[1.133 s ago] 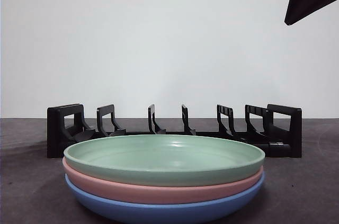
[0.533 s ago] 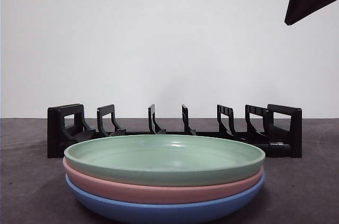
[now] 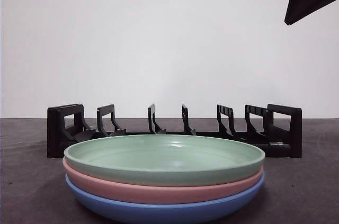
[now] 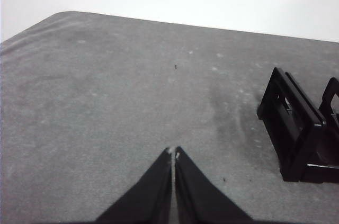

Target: Place the plate

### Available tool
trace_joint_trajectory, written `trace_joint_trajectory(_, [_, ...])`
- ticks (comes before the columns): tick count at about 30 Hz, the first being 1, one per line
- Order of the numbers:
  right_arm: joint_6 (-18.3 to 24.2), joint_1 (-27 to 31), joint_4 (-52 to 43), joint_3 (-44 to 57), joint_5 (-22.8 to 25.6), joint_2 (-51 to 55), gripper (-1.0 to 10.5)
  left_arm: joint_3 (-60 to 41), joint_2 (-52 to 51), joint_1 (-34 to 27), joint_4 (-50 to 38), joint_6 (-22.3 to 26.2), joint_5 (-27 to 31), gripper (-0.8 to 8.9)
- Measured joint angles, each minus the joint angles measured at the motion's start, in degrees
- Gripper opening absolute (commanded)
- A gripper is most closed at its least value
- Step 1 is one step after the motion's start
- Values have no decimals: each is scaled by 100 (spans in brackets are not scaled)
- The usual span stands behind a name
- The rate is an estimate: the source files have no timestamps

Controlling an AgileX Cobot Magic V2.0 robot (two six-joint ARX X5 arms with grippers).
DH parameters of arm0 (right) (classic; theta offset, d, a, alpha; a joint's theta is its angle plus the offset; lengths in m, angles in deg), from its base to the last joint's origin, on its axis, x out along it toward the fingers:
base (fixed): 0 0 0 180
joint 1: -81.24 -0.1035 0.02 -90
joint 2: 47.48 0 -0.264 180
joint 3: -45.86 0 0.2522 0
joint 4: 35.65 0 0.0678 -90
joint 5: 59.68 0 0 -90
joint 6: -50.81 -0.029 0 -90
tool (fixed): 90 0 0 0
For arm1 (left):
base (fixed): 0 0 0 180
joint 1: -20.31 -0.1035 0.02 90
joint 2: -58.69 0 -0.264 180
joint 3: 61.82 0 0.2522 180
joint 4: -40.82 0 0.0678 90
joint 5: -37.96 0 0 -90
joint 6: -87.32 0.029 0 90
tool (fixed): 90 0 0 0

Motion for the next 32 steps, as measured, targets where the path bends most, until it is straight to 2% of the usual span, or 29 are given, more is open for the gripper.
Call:
trace_joint_trajectory(11, [0,0,-13,0,4,2,19,0,0,0,0,0,0,8])
trace_joint_trajectory(16, [66,59,-337,153,17,151,19,0,0,0,0,0,-2,8])
trace_joint_trajectory(19, [59,251,-1239,1082,13,892,19,0,0,0,0,0,0,8])
trace_joint_trajectory(23, [-74,680,-2868,2938,61,2492,19,0,0,0,0,0,0,8])
trace_joint_trajectory(25, [-109,800,-3373,3908,153,3390,19,0,0,0,0,0,0,8])
trace_joint_trajectory(28, [-131,835,-3195,5056,444,4616,19,0,0,0,0,0,0,8])
trace_joint_trajectory(32, [-151,839,-2778,5958,625,6022,19,0,0,0,0,0,0,8])
